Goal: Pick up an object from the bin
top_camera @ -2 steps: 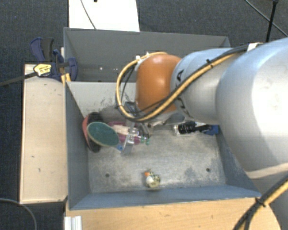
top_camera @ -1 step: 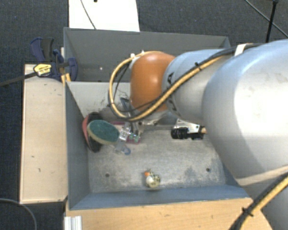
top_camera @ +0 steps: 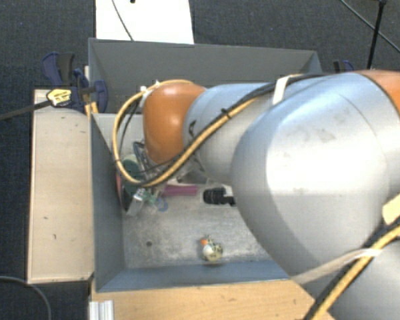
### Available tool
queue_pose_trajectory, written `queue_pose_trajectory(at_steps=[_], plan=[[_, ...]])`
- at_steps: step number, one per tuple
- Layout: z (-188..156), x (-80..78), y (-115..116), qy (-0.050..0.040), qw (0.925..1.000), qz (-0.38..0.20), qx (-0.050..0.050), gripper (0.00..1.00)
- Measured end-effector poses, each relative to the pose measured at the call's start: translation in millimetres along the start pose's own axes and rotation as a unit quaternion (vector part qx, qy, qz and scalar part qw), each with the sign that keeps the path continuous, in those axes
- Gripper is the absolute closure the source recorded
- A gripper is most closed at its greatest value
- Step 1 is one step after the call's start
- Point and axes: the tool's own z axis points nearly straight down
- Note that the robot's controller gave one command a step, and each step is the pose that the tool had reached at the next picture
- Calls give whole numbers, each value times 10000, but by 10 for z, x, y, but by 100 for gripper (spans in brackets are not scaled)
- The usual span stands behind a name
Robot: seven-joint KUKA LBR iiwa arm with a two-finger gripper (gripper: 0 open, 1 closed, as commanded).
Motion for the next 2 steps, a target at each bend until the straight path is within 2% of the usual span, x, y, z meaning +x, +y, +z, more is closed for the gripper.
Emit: queue_pose_trajectory(at_steps=[1,2], plan=[[-4,59,35,-17,9984,572,23,0],[-10,81,54,11,9984,563,20,100]])
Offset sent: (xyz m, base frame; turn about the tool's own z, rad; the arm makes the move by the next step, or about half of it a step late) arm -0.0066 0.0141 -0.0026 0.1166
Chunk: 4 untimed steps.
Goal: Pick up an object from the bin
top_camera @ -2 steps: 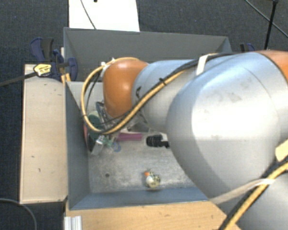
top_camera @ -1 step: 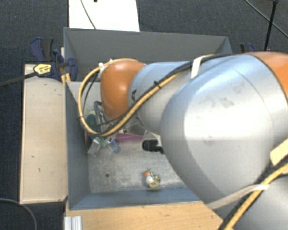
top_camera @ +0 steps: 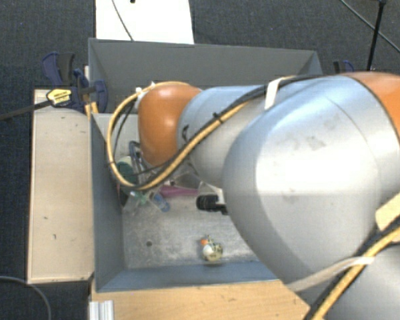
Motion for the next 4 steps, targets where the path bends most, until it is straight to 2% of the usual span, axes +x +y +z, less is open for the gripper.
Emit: queue_pose_trajectory(at_steps=[1,2,4], plan=[[-88,-8,-25,26,10000,4,-8,100],[-493,-22,-17,0,10000,6,-74,100],[-795,-40,-5,6,10000,-21,-69,100]])
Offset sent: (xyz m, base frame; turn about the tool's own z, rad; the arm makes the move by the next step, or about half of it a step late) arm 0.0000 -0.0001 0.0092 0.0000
